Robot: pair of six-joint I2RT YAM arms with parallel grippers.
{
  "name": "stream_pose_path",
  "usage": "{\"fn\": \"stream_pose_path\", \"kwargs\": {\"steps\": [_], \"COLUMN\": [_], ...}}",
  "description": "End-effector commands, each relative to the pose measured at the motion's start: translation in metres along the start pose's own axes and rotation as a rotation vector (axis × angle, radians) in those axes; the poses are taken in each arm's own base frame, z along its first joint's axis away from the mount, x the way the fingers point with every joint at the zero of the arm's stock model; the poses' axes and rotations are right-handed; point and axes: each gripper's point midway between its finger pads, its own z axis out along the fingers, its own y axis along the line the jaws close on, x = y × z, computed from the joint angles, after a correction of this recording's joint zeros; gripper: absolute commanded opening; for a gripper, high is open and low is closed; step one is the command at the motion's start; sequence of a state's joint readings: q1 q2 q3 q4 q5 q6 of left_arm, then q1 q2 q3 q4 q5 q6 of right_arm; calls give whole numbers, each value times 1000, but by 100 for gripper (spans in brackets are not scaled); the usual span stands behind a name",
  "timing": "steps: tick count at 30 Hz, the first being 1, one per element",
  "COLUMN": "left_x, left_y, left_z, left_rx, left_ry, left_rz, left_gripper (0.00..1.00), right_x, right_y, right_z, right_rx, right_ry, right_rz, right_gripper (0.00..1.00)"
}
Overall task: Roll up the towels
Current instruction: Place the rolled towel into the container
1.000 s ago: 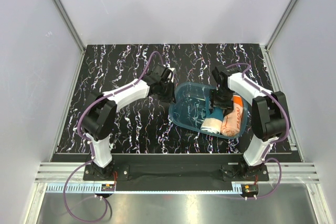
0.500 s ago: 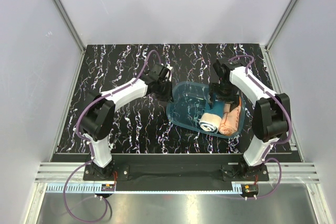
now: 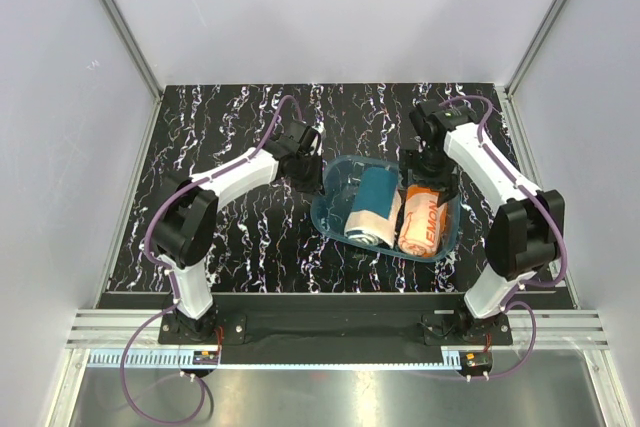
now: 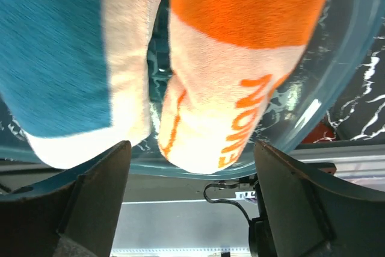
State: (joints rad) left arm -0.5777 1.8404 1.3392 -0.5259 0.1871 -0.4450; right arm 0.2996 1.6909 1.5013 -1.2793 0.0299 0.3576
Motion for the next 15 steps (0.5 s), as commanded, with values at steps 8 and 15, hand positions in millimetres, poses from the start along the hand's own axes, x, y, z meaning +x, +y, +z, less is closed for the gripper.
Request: {"fn": "stream_pose_path", "kwargs": {"steps": [8, 15], "left_x": [-3, -3], "left_y": [12, 10], "left_z": [-4, -4], "left_rx": [-45, -37], "left_ry": [-26, -24], "left_rz": [35, 32], "left_gripper": [0, 0], "right_x": [-15, -20], "right_y": [91, 190], "right_z": [-39, -65], "right_rx": [-350, -655], "right_ry": [-162, -239], "right_rz": [-88, -126], "right_gripper": [68, 40]}}
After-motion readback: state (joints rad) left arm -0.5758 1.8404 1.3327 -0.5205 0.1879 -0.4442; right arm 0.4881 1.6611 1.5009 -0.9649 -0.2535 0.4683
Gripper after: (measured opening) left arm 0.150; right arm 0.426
